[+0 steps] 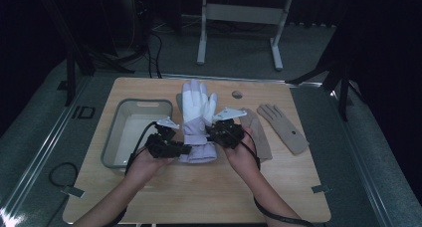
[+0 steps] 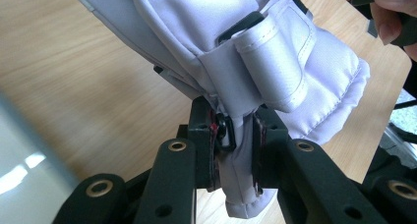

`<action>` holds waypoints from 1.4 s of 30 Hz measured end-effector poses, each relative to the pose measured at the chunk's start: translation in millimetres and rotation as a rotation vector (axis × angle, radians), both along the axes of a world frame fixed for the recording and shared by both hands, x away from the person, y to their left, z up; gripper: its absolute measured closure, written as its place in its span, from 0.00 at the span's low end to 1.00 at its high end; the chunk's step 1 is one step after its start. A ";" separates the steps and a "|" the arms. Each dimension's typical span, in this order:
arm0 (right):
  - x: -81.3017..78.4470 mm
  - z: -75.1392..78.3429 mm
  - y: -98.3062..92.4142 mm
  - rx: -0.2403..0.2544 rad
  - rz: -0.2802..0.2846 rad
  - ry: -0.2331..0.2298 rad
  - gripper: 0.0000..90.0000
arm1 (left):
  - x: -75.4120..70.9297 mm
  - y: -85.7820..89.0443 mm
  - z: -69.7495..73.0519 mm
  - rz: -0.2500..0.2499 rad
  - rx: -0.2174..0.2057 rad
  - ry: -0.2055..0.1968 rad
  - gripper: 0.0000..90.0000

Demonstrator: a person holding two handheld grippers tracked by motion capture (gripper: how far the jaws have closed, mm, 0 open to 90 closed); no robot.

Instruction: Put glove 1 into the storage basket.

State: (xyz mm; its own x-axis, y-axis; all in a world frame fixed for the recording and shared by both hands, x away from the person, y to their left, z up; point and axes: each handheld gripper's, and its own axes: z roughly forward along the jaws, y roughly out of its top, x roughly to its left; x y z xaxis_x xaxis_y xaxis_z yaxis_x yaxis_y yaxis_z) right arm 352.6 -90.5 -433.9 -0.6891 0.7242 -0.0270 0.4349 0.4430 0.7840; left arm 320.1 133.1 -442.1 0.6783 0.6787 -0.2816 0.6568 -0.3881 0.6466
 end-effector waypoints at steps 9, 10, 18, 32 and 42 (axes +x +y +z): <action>6.5 13.7 48.2 0.022 0.052 -0.004 0.90 | -1.9 50.1 15.9 0.031 0.021 0.002 0.83; 6.7 14.5 53.7 0.023 0.060 -0.002 0.90 | -3.1 56.0 17.4 0.034 0.026 0.000 0.83; 8.9 13.4 99.4 0.056 0.111 0.024 0.90 | -11.0 100.5 22.7 0.080 0.050 0.027 0.84; 19.0 -11.1 163.0 0.037 0.161 0.078 0.90 | -10.2 151.0 -1.5 0.145 0.084 0.099 0.83; 26.7 -49.9 169.2 -0.018 0.148 0.188 0.90 | 0.5 146.8 -33.3 0.143 0.134 0.196 0.82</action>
State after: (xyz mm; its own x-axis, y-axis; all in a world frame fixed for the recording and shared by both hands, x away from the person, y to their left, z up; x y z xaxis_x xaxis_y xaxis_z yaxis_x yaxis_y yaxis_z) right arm 379.4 78.7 -483.8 -0.7819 0.6153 0.1000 0.5019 0.5262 0.6864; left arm 320.6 279.9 -475.4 0.5146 0.8035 -0.2992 0.8184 -0.3563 0.4508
